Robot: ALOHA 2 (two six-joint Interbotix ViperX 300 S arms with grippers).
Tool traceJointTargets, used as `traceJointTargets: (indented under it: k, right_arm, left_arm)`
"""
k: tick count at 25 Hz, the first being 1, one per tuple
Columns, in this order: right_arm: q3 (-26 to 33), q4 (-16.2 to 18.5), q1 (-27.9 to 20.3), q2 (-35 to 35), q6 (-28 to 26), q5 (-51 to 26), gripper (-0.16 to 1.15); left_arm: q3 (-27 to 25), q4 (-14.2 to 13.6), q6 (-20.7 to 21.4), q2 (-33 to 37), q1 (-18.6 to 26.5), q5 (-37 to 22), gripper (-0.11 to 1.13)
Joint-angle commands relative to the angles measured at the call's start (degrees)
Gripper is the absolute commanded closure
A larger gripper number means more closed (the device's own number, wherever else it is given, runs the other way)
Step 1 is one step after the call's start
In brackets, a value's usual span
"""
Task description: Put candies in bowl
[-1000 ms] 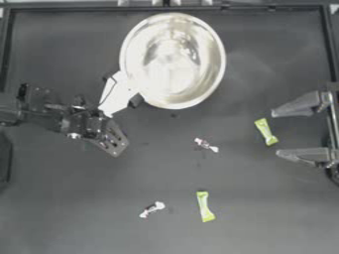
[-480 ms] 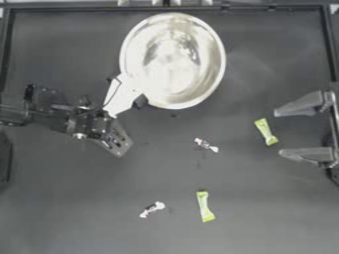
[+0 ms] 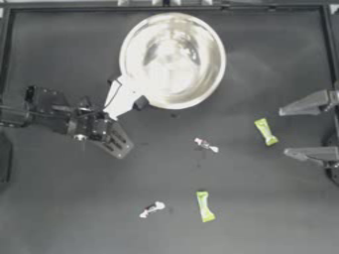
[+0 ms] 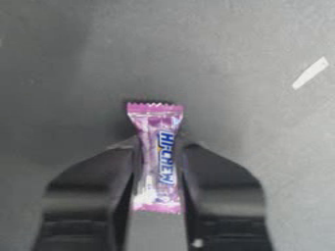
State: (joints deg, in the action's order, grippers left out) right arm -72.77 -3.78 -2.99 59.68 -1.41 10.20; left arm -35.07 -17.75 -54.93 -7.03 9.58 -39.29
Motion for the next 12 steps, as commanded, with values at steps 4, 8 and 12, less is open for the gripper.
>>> traceJointTargets:
  k: [4, 8, 12]
  right_arm:
    - [1.05, -0.18, 0.09, -0.53, 0.0, -0.09, -0.02]
    - [1.14, -0.18, 0.09, -0.53, 0.0, -0.18, -0.02]
    - [1.14, -0.18, 0.09, -0.53, 0.0, -0.18, -0.02]
  left_arm:
    - [0.62, 0.26, 0.88, 0.62, 0.26, -0.09, 0.51]
    - [2.11, 0.26, 2.2, 2.55, 0.0, -1.14, 0.52]
    - [4.31, 0.26, 4.04, 4.83, -0.53, -3.69, 0.52]
